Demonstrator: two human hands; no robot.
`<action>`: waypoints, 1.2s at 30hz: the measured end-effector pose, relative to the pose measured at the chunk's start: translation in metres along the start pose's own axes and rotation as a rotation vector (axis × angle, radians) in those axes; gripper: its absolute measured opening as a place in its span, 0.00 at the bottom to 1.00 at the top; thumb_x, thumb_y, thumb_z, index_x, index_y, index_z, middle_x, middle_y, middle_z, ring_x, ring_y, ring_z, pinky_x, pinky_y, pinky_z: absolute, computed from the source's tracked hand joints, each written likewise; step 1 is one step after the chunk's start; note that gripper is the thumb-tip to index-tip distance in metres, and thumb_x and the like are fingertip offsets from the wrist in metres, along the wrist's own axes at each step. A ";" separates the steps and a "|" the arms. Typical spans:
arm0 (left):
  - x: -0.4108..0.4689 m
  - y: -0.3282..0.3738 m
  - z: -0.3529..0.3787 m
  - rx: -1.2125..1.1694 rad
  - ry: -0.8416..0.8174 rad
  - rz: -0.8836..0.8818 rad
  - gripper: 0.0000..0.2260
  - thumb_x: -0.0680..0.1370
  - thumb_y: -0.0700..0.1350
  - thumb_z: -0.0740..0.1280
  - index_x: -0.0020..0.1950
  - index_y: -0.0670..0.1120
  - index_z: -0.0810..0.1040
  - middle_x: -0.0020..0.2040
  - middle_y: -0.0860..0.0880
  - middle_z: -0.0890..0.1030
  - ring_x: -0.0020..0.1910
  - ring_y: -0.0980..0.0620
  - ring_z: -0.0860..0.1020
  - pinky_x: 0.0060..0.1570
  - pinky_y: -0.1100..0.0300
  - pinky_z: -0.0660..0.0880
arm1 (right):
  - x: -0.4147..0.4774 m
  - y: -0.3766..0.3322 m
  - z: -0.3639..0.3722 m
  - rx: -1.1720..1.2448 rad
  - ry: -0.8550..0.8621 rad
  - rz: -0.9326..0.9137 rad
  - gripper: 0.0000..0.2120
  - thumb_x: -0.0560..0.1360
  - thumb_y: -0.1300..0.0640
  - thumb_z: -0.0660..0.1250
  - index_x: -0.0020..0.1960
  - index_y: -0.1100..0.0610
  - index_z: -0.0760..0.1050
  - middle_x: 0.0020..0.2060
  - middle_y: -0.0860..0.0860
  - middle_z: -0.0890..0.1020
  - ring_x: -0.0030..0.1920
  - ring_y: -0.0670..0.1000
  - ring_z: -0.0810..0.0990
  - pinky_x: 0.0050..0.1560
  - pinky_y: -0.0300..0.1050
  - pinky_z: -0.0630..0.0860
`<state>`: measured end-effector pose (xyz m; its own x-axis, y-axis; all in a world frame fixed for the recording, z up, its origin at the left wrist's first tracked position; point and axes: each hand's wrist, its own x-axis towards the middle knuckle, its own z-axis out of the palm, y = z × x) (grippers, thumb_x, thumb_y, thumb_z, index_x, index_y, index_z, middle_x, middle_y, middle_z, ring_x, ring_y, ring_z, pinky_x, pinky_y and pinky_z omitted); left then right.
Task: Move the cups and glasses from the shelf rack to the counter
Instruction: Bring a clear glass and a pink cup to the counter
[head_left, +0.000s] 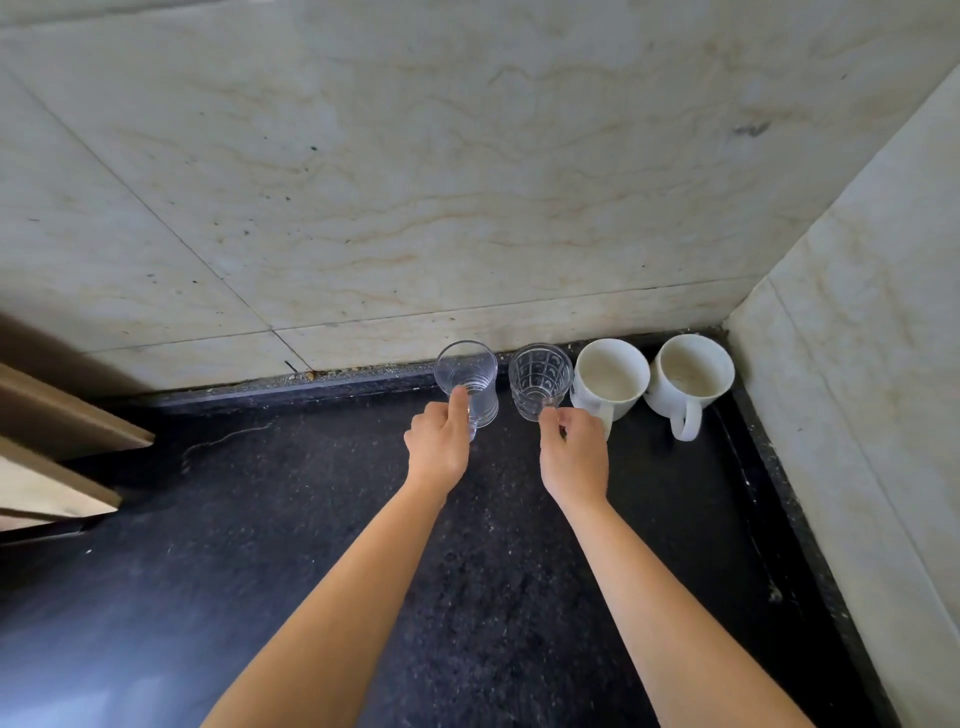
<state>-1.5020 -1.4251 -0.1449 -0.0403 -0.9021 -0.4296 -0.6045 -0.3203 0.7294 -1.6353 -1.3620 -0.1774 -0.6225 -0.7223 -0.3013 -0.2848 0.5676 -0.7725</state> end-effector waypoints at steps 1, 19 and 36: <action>-0.008 0.004 -0.008 0.086 0.029 0.061 0.22 0.84 0.58 0.50 0.35 0.48 0.69 0.39 0.51 0.74 0.51 0.41 0.73 0.64 0.43 0.66 | -0.006 -0.006 -0.008 -0.030 0.004 -0.001 0.12 0.83 0.47 0.59 0.56 0.54 0.77 0.55 0.53 0.78 0.52 0.50 0.78 0.47 0.44 0.70; -0.283 0.004 -0.281 0.623 0.960 0.302 0.25 0.83 0.57 0.55 0.75 0.45 0.67 0.78 0.40 0.62 0.77 0.39 0.58 0.70 0.40 0.61 | -0.182 -0.231 -0.046 -0.140 -0.021 -1.218 0.20 0.83 0.51 0.61 0.72 0.58 0.73 0.76 0.63 0.66 0.76 0.65 0.65 0.73 0.63 0.64; -0.707 -0.310 -0.443 0.616 1.397 -0.325 0.29 0.81 0.61 0.51 0.80 0.50 0.60 0.80 0.39 0.55 0.79 0.38 0.54 0.71 0.37 0.58 | -0.697 -0.235 0.117 0.030 -0.603 -1.765 0.27 0.82 0.44 0.59 0.79 0.51 0.64 0.80 0.61 0.57 0.79 0.64 0.57 0.77 0.64 0.57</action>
<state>-0.9337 -0.8159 0.1685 0.6849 -0.4753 0.5523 -0.6747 -0.6999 0.2343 -1.0491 -1.0383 0.1487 0.6515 -0.4231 0.6297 -0.2166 -0.8992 -0.3801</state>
